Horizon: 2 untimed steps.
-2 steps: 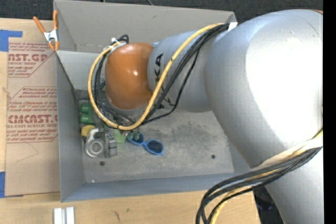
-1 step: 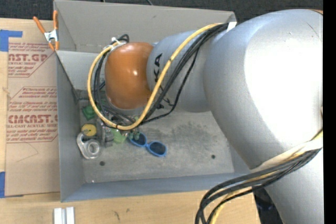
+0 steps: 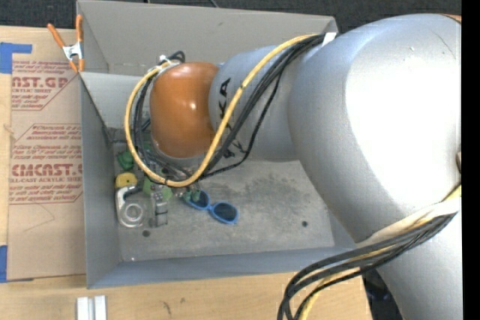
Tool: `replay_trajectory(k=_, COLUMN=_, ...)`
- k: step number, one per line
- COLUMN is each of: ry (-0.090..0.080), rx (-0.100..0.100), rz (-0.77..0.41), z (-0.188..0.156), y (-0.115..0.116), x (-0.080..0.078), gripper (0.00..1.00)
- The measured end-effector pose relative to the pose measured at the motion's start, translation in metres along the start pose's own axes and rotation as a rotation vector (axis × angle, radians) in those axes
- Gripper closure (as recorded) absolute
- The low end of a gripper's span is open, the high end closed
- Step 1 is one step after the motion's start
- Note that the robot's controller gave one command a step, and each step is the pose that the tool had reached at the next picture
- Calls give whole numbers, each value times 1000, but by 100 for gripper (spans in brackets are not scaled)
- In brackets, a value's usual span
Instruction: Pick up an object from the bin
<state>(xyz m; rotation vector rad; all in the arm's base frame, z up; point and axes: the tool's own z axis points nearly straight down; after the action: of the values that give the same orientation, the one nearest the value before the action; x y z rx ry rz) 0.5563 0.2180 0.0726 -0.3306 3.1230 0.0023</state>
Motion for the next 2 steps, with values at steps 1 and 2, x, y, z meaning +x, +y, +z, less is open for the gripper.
replay_trajectory(k=1, ry=0, rx=4, rz=22, z=0, y=-77, x=-2, gripper=0)
replay_trajectory(k=2, ry=0, rx=0, rz=15, z=0, y=-71, x=-2, gripper=100)
